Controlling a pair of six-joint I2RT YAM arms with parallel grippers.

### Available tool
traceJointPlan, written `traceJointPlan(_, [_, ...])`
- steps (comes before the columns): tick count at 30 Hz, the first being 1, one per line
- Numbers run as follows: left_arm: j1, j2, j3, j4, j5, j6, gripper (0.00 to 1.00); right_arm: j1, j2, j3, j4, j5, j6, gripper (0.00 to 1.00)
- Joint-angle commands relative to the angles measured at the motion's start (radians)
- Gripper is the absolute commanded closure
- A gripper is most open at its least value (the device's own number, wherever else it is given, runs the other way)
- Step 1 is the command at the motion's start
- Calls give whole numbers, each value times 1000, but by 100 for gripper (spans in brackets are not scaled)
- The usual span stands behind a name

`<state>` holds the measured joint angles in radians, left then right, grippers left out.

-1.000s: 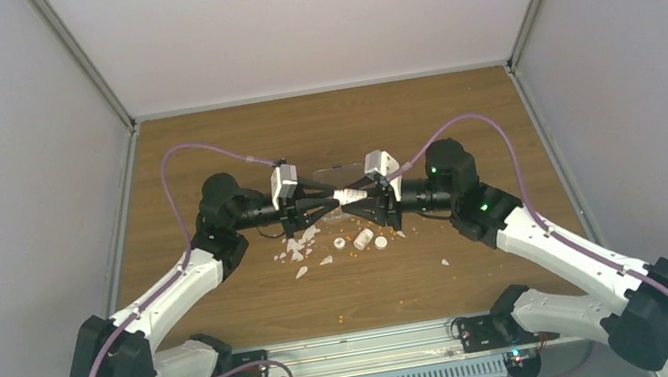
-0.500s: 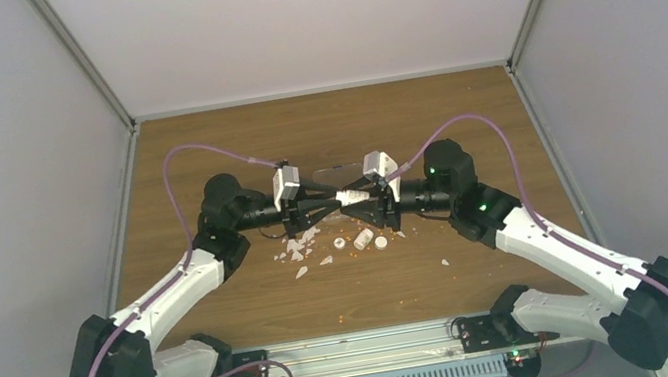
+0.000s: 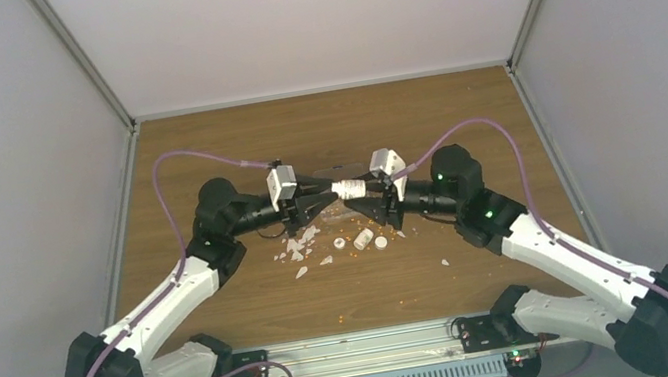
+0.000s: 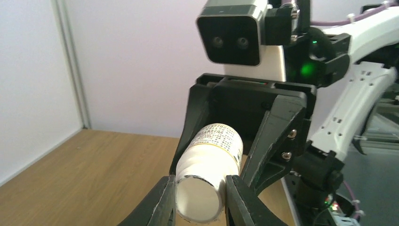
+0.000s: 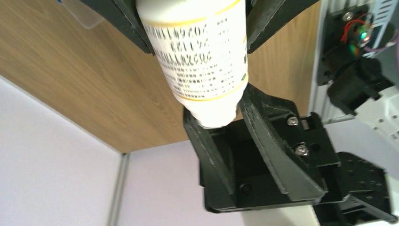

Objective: Sort the pills into containers
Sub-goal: Place the pill bottle at the center of the board.

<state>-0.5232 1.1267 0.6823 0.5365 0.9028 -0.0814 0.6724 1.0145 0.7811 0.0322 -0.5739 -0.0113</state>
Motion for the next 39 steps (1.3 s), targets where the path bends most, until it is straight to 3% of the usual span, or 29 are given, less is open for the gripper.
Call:
traceJointPlan(1, [13, -16, 15, -85, -232, 57, 100, 3, -85, -55, 70, 180, 48, 0])
traceJointPlan(6, [24, 19, 56, -174, -481, 54, 100, -28, -118, -101, 9, 588, 130, 1])
traceJointPlan(9, [19, 63, 109, -264, -645, 51, 100, -72, -109, -131, -26, 693, 192, 1])
traceJointPlan(14, [-27, 162, 240, -479, -924, 34, 100, -85, -101, -183, -25, 747, 249, 0])
traceJointPlan(23, [-93, 499, 523, -960, -1347, 5, 100, -85, -128, -252, 29, 652, 256, 0])
traceJointPlan(29, [-98, 692, 620, -1112, -1408, -14, 100, -85, -135, -267, 43, 589, 266, 0])
traceJointPlan(39, [-101, 729, 669, -1162, -1368, 47, 100, -85, -112, -278, 66, 578, 264, 0])
